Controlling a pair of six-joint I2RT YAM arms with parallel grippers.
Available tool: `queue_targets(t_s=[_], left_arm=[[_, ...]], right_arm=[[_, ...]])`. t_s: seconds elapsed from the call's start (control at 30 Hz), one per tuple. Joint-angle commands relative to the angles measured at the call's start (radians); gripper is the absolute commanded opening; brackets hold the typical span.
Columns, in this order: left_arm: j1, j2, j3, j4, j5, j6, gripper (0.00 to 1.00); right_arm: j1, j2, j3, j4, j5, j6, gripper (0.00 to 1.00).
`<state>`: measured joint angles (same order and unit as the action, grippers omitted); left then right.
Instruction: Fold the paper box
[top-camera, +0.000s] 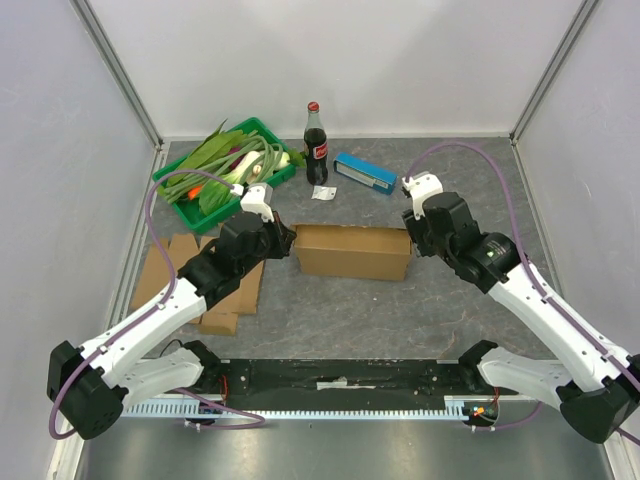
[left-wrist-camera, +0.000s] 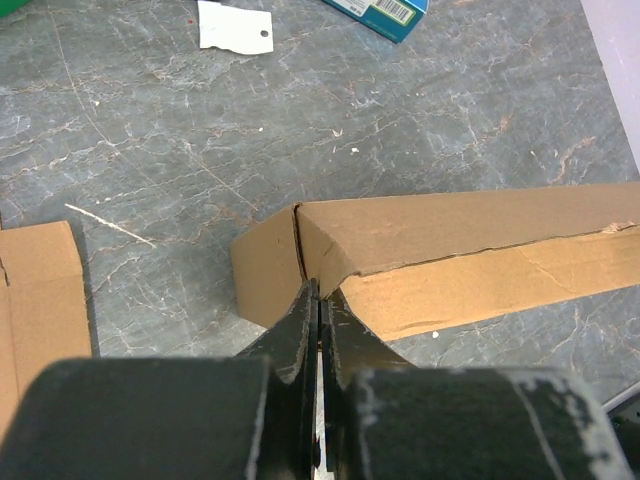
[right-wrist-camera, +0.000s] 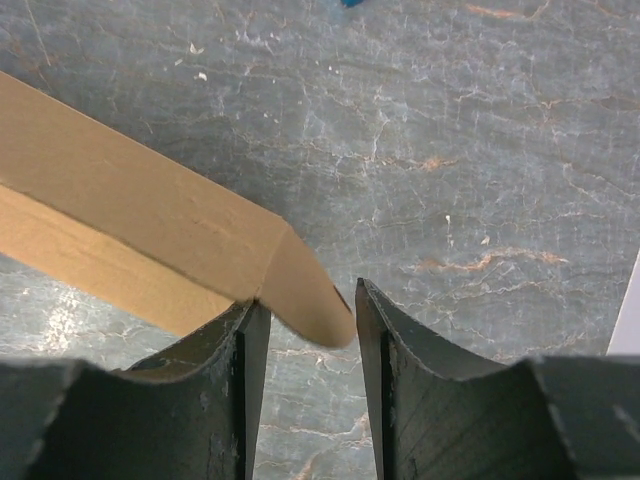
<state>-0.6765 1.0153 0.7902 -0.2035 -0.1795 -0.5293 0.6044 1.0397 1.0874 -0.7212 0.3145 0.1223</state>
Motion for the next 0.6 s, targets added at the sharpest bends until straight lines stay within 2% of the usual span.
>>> queue_targets(t_s=[0.0,0.07,0.13,0.23,0.33,0.4,0.53,0.57], left_arm=[[-0.001,-0.003,0.017,-0.109,0.018,0.041,0.02],[-0.003,-0.003,0.017,-0.111,0.025,0.045,0.02],[-0.003,-0.004,0.02,-0.114,0.031,0.045,0.02],[-0.001,0.0,0.029,-0.123,0.043,0.045,0.02],[-0.001,0.009,0.044,-0.131,0.051,0.043,0.02],[-0.003,0.012,0.052,-0.135,0.057,0.04,0.02],[-0.001,0.02,0.052,-0.136,0.064,0.032,0.02],[-0.003,0.022,0.052,-0.137,0.064,0.031,0.02]], right_arm=[[-0.003,0.0,-0.049,0.062,0.02,-0.027,0.47],[-0.003,0.0,-0.06,0.081,0.035,-0.032,0.45],[-0.005,0.002,-0.058,0.091,0.034,-0.035,0.31],[-0.005,0.014,-0.017,0.069,0.003,-0.026,0.19],[-0.005,0.043,0.045,0.005,-0.048,0.019,0.11],[-0.005,0.065,0.095,-0.055,-0.095,0.046,0.11],[-0.003,0.124,0.167,-0.145,-0.152,0.12,0.0],[-0.005,0.134,0.192,-0.171,-0.167,0.143,0.0]])
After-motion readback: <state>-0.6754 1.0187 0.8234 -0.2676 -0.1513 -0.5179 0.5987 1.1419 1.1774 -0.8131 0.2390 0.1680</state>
